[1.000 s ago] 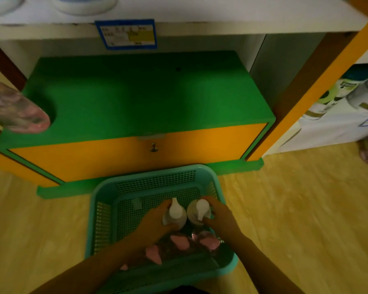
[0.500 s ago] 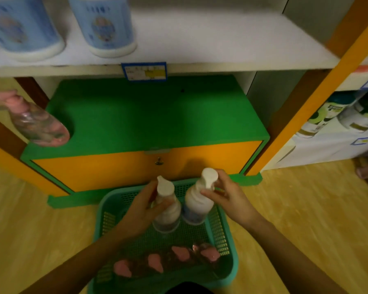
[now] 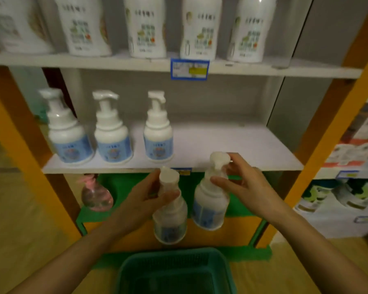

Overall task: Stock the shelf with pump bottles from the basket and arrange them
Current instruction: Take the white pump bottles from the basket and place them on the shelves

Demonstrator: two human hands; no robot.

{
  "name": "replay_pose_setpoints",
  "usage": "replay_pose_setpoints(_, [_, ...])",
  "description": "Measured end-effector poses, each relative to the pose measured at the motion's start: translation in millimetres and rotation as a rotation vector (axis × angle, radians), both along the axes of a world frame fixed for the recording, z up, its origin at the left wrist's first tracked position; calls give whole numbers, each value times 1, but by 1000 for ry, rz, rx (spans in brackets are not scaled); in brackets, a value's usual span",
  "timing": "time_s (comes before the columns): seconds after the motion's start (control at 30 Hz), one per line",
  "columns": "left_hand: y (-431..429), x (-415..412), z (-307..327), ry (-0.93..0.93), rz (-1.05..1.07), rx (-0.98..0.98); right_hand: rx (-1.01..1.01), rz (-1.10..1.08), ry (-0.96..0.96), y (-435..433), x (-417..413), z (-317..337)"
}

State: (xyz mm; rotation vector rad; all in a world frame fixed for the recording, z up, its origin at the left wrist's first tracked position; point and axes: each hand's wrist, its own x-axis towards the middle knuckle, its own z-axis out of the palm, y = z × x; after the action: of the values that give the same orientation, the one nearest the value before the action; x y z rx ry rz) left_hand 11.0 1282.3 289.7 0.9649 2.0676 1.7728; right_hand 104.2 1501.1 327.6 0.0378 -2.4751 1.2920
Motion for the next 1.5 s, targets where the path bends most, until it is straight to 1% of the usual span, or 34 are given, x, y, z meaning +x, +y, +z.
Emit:
replay_pose_setpoints(0.07, [-6, -2, 22, 24, 2, -13, -17, 10, 28, -2, -2, 32])
replay_pose_setpoints(0.17, [-12, -6, 46, 76, 13, -33, 37, -31, 107, -1, -15, 71])
replay_pose_setpoints(0.27, [-17, -8, 62, 108, 30, -31, 65, -90, 158, -1, -38, 91])
replay_pose_setpoints(0.4, [-18, -10, 72, 135, 33, -29, 95, -162, 196, -5, -73, 86])
replay_pose_setpoints(0.53, [-14, -14, 73, 133, 38, 1, 47, -202, 192, -4, -101, 74])
replay_pose_setpoints(0.67, [-10, -21, 73, 136, 36, -27, 13, -207, 144, 3, -120, 62])
replay_pose_setpoints(0.83, [-3, -32, 76, 129, 30, -25, -36, -188, 128, 7, -128, 55])
replay_pose_setpoints(0.9, [-1, -34, 75, 130, 33, -19, -35, -174, 101, 5, -126, 54])
replay_pose_setpoints(0.97, [1, -36, 75, 114, 39, -9, 24, -199, 99, 1, -117, 51])
replay_pose_setpoints(1.03, [4, -36, 77, 104, 36, -9, 126, -290, 211, -3, -95, 43])
replay_pose_setpoints(1.07, [5, -35, 78, 101, 33, -11, 132, -307, 285, -5, -80, 37])
replay_pose_setpoints(1.1, [7, -34, 79, 97, 29, -12, 101, -281, 315, -8, -65, 29])
replay_pose_setpoints(1.13, [10, -33, 81, 88, 23, -8, 48, -215, 287, -12, -51, 20])
replay_pose_setpoints(1.17, [15, -32, 82, 81, 13, -5, 1, -132, 214, -17, -37, 13])
replay_pose_setpoints(1.23, [24, -28, 85, 70, -33, 6, -22, -12, 77, -28, -21, 1])
replay_pose_setpoints(1.3, [36, -21, 89, 61, -88, 26, -34, 45, 23, -33, -15, -9])
replay_pose_setpoints(1.4, [57, -11, 93, 94, -97, 30, -111, 26, 20, -26, -12, -12])
replay_pose_setpoints(1.5, [80, -8, 98, 86, -91, 86, -120, -27, 44, -5, -7, -3])
